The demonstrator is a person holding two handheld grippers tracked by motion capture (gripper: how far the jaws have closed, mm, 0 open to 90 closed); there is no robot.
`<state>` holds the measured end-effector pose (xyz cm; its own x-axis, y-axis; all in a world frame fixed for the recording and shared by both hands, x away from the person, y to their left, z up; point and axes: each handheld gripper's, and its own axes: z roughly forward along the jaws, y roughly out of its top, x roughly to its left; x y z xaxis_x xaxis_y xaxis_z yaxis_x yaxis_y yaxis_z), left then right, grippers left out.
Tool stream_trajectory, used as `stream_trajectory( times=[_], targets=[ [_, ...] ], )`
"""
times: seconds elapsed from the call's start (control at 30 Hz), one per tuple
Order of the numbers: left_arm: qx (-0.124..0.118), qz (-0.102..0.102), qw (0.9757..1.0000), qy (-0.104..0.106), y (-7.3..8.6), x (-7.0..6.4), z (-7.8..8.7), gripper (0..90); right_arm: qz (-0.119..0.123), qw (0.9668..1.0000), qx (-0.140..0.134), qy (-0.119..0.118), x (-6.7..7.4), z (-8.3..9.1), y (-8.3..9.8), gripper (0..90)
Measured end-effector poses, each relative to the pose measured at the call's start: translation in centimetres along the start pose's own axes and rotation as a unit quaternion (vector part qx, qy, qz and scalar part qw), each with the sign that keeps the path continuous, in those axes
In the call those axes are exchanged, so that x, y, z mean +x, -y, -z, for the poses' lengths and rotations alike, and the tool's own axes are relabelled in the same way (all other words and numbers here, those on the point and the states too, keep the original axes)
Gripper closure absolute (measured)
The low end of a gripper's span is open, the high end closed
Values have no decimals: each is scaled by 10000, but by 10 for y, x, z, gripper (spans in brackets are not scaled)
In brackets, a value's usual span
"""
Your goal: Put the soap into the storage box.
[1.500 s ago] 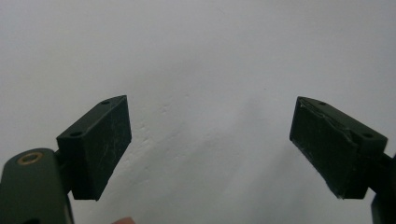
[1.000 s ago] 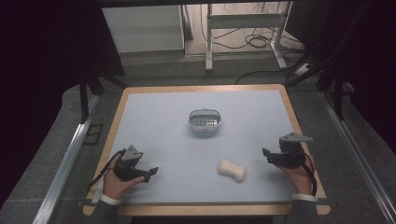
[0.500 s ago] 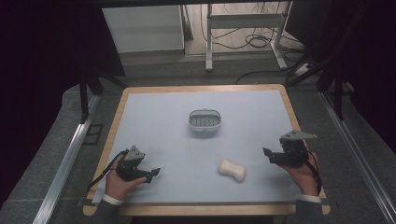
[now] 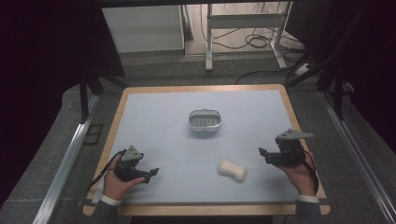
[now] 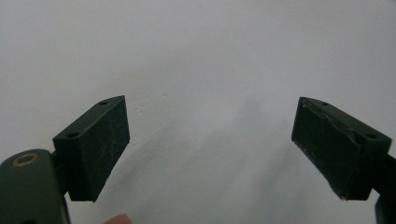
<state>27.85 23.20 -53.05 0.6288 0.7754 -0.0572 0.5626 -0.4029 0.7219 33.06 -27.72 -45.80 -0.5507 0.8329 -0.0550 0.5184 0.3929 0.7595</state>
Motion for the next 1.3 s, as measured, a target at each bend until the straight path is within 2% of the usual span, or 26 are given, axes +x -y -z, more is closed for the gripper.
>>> stream_trajectory(
  times=[0.07, 0.13, 0.17, 0.2, 0.27, 0.37, 0.47, 0.63, 0.87, 1.0, 1.07, 1.1, 1.17, 1.3],
  targets=[
    [-29, 8, 10000, 15, 0, 0, 1, 118, 83, 9999, -43, -41, 6, 2, -5, 237],
    [-45, 18, 10000, 31, 0, 0, 1, 118, 97, 9997, -69, -209, 10, 4, -11, 237],
    [-57, 18, 10000, 26, 0, 0, 2, 117, 117, 9997, -36, -210, 13, 5, -14, 237],
    [-68, 20, 10000, 27, 0, 1, 3, 117, 245, 9996, 88, -141, 15, 6, -19, 237],
    [-120, 61, 9999, 27, 0, 1, 4, 116, 278, 9995, 116, -111, 17, 7, -21, 240],
    [-115, 32, 9999, -4, 0, 2, 5, 116, 402, 9987, 266, -158, 22, 7, -26, 241],
    [-129, 42, 9999, 9, 0, 2, 6, 116, 594, 9965, 491, -320, 30, 1, -30, 241],
    [-123, 51, 9999, 4, 0, 2, 7, 116, 698, 9940, 686, -491, 36, -8, -32, 241],
    [-63, 23, 10000, 46, 0, 0, 4, 116, 879, 9908, 857, -565, 47, -15, -36, 244],
    [-85, 32, 9999, 43, 0, 1, 5, 116, 1028, 9865, 1054, -711, 56, -21, -37, 245],
    [-83, 28, 10000, 43, 0, 1, 5, 116, 1050, 9858, 1085, -735, 58, -23, -37, 246],
    [-80, 24, 10000, 42, 0, 0, 4, 116, 1089, 9839, 1165, -806, 61, -26, -38, 253],
    [-59, 20, 10000, 50, 0, 0, 3, 116, 1119, 9830, 1197, -825, 62, -27, -38, 255],
    [-67, 19, 10000, 51, 0, 0, 4, 116, 1287, 9779, 1346, -949, 70, -34, -38, 256]
  ],
)
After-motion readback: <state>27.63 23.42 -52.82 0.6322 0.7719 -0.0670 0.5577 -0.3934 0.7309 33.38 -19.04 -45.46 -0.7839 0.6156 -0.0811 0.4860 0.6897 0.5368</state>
